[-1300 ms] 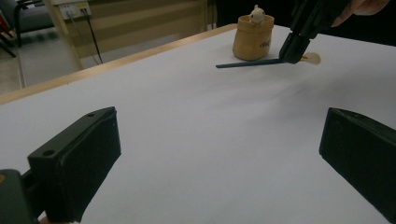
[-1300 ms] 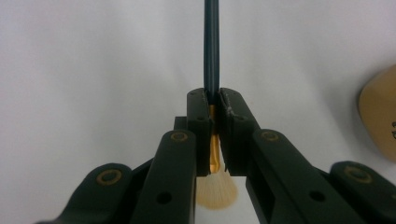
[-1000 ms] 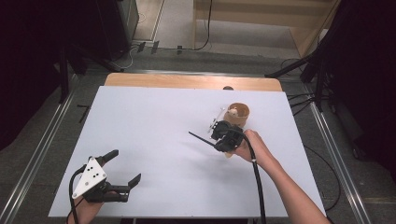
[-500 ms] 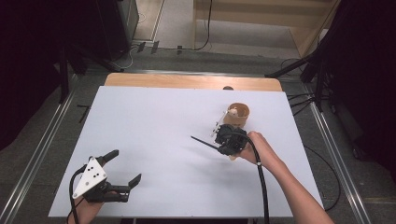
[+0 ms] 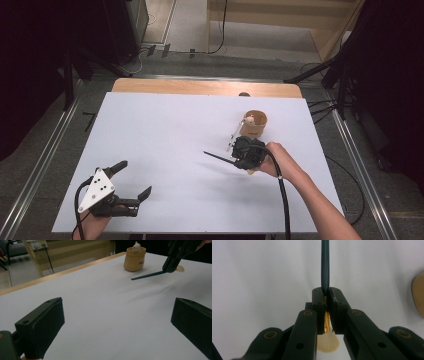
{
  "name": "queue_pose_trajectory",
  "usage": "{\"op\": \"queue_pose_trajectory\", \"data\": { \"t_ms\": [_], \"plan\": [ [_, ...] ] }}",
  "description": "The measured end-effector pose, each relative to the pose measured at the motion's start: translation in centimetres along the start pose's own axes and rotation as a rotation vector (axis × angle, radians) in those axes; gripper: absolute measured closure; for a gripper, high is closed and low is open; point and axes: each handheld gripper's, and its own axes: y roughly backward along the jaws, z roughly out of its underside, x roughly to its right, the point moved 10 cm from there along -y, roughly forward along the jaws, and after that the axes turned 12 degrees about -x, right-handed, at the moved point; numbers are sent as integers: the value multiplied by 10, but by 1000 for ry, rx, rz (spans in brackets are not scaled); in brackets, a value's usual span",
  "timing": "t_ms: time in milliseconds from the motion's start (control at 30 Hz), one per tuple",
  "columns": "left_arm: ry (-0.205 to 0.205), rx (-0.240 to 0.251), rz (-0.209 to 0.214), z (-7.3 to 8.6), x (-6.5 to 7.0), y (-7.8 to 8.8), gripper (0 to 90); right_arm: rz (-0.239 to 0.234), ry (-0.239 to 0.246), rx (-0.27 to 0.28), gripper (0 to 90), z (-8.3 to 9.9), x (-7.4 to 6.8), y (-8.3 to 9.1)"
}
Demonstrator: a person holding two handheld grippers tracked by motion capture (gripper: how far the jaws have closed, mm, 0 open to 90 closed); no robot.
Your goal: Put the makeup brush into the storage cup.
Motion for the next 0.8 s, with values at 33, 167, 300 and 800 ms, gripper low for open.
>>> {"op": "queue_pose_trajectory", "data": {
  "t_ms": [33, 167, 300, 800],
  "plan": [
    [0, 0, 0, 0, 0, 0, 0, 0, 4, -4, 849, 1, -1, 0],
    [-1, -1, 0, 0, 0, 0, 0, -8, 25, -14, 849, 2, -2, 0],
    [-1, -1, 0, 0, 0, 0, 0, -7, 56, -20, 849, 3, -3, 1],
    [-3, -1, 2, 0, 0, 0, 0, -23, 135, -40, 849, 5, -9, 2]
  ]
}}
